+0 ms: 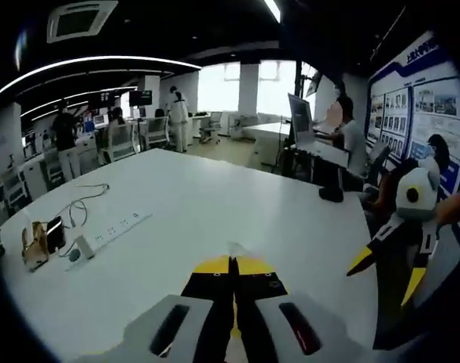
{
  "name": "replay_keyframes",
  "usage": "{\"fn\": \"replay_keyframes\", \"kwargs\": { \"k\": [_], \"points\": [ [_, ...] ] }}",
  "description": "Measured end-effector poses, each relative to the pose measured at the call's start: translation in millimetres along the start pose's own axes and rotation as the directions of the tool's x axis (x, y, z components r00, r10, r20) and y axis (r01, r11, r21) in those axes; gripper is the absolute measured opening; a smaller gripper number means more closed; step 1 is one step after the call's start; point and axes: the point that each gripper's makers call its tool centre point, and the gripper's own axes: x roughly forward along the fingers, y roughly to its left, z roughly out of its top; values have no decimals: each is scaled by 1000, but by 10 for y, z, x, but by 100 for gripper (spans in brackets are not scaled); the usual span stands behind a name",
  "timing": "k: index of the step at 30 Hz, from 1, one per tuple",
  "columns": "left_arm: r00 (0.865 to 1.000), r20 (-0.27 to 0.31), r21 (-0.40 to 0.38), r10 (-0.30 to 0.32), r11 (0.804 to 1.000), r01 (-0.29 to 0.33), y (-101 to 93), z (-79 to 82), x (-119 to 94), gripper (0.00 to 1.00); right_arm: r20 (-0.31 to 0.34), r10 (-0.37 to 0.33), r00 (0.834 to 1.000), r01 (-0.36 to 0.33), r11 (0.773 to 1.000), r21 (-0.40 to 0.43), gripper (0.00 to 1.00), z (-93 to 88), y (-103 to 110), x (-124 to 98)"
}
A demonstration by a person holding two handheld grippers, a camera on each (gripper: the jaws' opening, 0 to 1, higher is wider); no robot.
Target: Compare the silicone blocks by pressing each to a similar depth, holding the contact briefly, and releasing to observe deformation and rebound differences across the visible hardness samples.
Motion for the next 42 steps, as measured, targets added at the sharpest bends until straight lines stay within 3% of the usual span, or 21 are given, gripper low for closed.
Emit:
{"fn": "replay_keyframes", "kwargs": {
  "k": [2,14,25,33,41,42],
  "points": [
    [1000,-2,-23,-8,1000,8,-35,10,-25,0,4,-3,1000,3,1000,-8,58,17,18,-28],
    [1000,19,11,-20,1000,20,-186,120,-338,0,-1,-5,1000,5,998,-70,58,83,218,-135],
    [998,68,33,15,999,-17,-169,366,-1052,0,0,33,999,-32,979,-201,59,403,479,-80],
    [996,77,53,36,998,-40,-139,412,-1585,0,-46,91,995,-101,944,-315,60,559,747,79],
    [997,68,50,27,998,-31,-178,360,-1932,0,-97,163,982,-189,891,-412,62,768,1030,305],
    [997,72,51,30,998,-34,-176,357,-1966,0,-110,172,979,-203,876,-437,62,816,1068,354]
  ]
}}
